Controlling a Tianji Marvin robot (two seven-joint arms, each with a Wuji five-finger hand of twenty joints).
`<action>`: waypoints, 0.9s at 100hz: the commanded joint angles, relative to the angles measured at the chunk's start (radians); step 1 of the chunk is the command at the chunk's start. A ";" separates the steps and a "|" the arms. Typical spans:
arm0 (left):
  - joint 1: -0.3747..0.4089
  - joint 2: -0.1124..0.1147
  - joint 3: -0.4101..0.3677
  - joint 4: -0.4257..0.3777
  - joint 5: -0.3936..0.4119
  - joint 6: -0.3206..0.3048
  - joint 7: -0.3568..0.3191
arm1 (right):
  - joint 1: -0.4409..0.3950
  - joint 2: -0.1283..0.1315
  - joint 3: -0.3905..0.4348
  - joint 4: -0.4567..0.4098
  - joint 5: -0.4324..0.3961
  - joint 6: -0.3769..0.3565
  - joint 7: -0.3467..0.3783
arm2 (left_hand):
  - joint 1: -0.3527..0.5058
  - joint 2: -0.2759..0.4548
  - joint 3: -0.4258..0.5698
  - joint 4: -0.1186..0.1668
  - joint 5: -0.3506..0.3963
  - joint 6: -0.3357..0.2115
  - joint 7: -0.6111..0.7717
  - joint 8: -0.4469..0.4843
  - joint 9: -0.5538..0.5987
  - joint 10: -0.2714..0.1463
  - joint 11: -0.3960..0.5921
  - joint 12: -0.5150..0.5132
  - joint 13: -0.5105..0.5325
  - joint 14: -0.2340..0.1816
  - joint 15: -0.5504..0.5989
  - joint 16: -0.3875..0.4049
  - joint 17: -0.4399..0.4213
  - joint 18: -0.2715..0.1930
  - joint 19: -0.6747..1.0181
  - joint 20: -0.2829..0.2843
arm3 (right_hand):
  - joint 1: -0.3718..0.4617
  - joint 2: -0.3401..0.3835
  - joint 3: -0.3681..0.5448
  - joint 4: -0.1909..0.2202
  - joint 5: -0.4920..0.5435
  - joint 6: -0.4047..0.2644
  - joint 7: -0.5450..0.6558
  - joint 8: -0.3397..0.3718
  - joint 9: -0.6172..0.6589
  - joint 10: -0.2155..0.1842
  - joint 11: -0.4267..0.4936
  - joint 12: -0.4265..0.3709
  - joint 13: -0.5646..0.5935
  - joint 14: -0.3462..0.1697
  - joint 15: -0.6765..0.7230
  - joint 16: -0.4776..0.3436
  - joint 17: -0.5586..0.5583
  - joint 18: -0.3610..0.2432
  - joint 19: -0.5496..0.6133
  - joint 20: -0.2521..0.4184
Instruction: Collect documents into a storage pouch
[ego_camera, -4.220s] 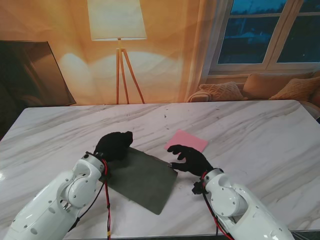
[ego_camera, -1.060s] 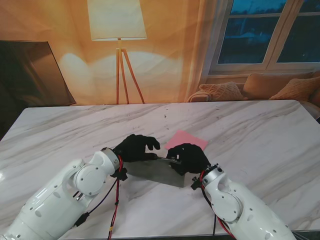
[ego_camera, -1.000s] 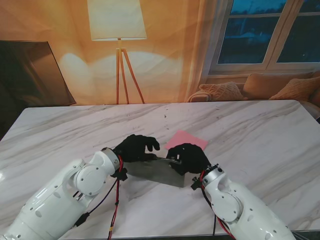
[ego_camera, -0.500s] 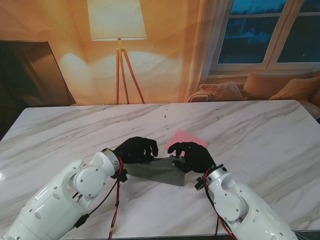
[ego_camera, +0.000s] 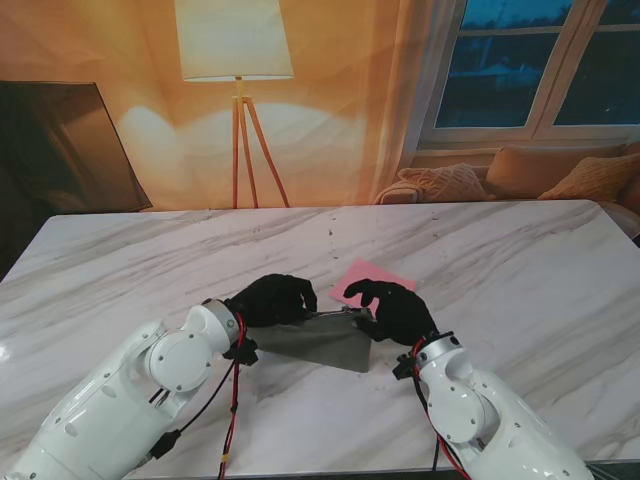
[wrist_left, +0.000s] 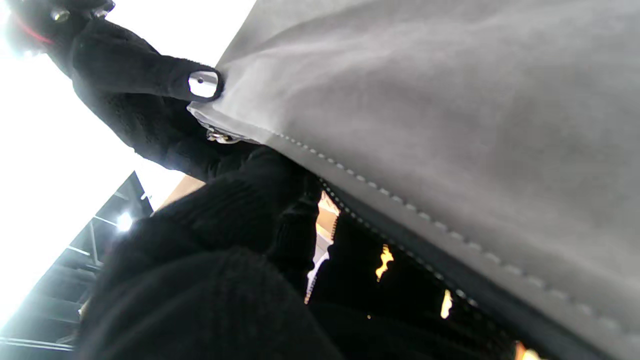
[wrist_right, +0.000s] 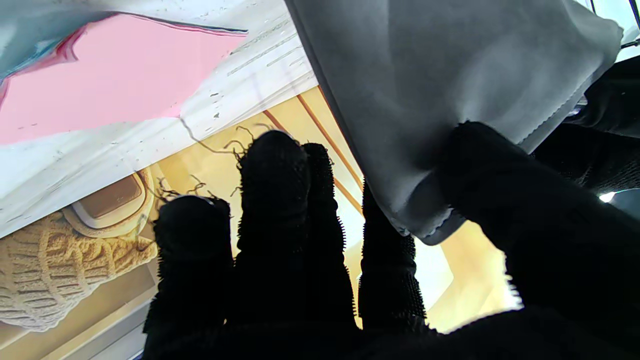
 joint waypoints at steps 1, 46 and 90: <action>0.006 -0.003 -0.003 -0.006 0.059 -0.007 -0.011 | -0.001 -0.006 -0.005 0.002 -0.010 0.026 0.003 | 0.012 -0.024 -0.002 0.009 0.003 -0.006 -0.004 0.005 -0.009 -0.011 0.017 0.001 -0.002 0.079 0.009 -0.001 -0.012 -0.041 0.011 0.005 | -0.019 -0.013 0.028 0.036 0.034 0.042 0.048 0.036 0.008 0.005 0.029 0.021 0.032 0.005 0.018 0.004 0.015 0.003 0.025 0.016; -0.001 -0.006 0.000 0.006 0.073 -0.022 0.007 | -0.003 -0.018 -0.019 -0.005 -0.036 0.142 -0.056 | -0.011 -0.046 0.034 0.009 0.006 -0.012 0.019 0.005 0.010 -0.016 0.010 0.023 0.013 0.074 0.023 -0.004 0.006 -0.037 0.015 0.007 | -0.099 -0.093 -0.064 -0.090 0.321 -0.006 0.383 0.234 0.071 0.052 0.114 0.111 0.025 0.052 0.048 -0.013 -0.016 0.044 0.064 0.002; -0.007 -0.013 0.009 0.016 0.064 -0.010 0.025 | -0.012 -0.034 -0.048 -0.012 0.143 0.028 0.004 | -0.016 -0.035 0.024 0.008 0.010 -0.003 0.021 -0.001 0.007 -0.010 0.017 0.019 0.011 0.082 0.025 -0.004 0.001 -0.034 0.014 0.007 | 0.112 -0.113 0.066 -0.113 0.437 -0.121 0.412 -0.143 0.084 -0.023 0.029 0.061 -0.107 -0.005 -0.200 -0.054 -0.144 0.009 -0.172 -0.043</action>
